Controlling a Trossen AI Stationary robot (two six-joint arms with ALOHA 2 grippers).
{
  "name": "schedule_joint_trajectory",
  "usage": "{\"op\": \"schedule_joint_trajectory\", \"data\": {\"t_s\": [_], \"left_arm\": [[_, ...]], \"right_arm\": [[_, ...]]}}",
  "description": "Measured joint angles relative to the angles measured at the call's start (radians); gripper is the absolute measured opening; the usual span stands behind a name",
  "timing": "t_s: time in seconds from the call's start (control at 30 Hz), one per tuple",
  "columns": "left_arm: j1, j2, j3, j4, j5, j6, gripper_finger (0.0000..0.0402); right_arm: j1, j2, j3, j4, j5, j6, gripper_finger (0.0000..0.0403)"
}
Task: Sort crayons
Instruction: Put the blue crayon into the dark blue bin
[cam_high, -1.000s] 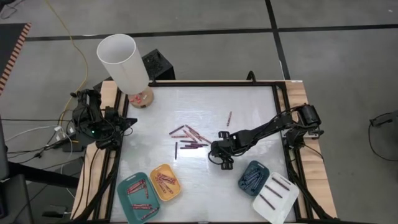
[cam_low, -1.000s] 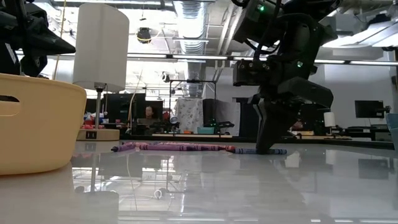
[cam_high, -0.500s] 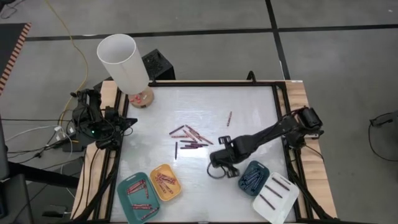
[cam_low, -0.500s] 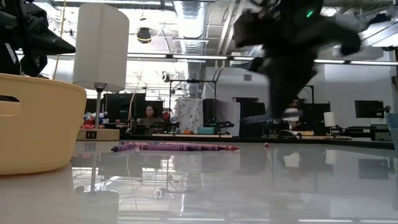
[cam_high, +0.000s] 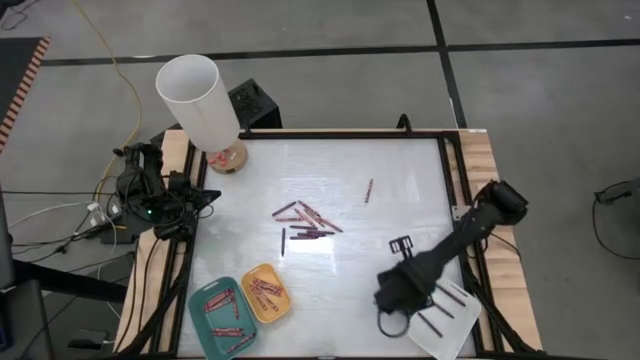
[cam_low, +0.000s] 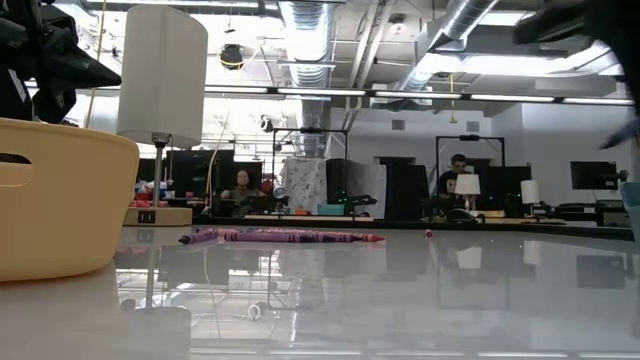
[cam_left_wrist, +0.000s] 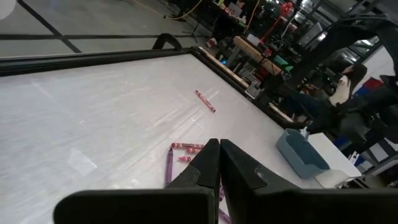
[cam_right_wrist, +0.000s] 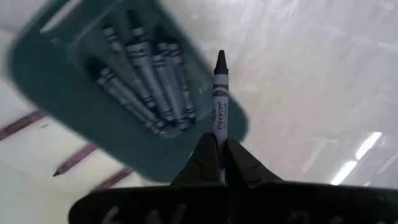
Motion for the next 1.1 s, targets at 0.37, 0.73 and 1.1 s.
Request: {"op": "schedule_joint_trajectory", "data": {"t_s": [0.37, 0.73, 1.1], "left_arm": [[0.000, 0.000, 0.000, -0.001, -0.007, 0.000, 0.0000], [0.000, 0.000, 0.000, -0.002, -0.008, -0.001, 0.0000], [0.000, 0.000, 0.000, -0.002, -0.008, -0.003, 0.0000]], "right_arm": [[0.123, -0.002, -0.043, 0.109, 0.002, 0.019, 0.0002], [0.123, -0.001, -0.189, 0.191, 0.006, 0.015, 0.0002], [0.121, -0.001, -0.240, 0.264, 0.005, -0.019, 0.0003]]}}
